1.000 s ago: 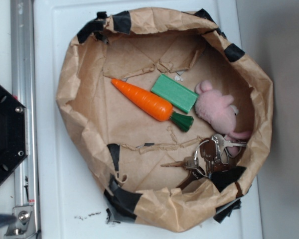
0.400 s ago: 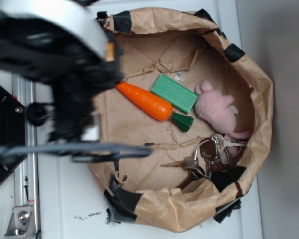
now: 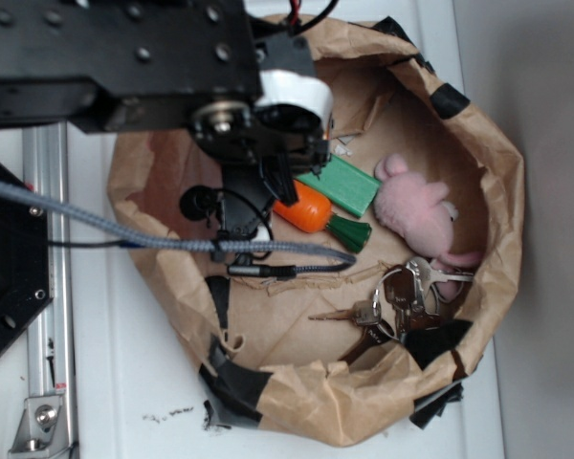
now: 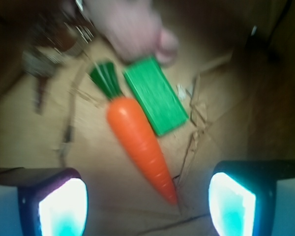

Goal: Grab the carrot.

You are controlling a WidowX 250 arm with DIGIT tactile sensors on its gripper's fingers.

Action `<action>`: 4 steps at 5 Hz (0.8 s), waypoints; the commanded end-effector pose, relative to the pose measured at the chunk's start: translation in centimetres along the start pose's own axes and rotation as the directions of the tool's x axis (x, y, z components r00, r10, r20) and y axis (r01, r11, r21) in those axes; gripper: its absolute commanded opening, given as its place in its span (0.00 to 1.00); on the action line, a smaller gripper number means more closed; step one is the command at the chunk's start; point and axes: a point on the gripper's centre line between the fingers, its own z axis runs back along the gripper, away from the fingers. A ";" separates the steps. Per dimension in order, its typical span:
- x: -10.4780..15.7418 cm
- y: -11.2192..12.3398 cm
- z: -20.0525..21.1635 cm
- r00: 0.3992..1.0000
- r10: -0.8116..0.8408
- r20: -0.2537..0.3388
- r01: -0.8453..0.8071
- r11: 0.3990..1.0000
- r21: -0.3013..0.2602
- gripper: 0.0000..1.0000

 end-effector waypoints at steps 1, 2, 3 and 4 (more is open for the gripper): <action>-0.7 -1.7 -4.1 0.998 -0.045 -0.049 0.047 0.998 0.038 1.00; 0.6 -2.6 -5.4 0.994 -0.098 -0.051 0.101 0.994 0.048 1.00; 2.7 -3.6 -4.9 0.991 -0.135 -0.024 0.136 0.989 0.060 1.00; 3.7 -4.3 -3.9 0.989 -0.145 -0.003 0.145 0.989 0.041 1.00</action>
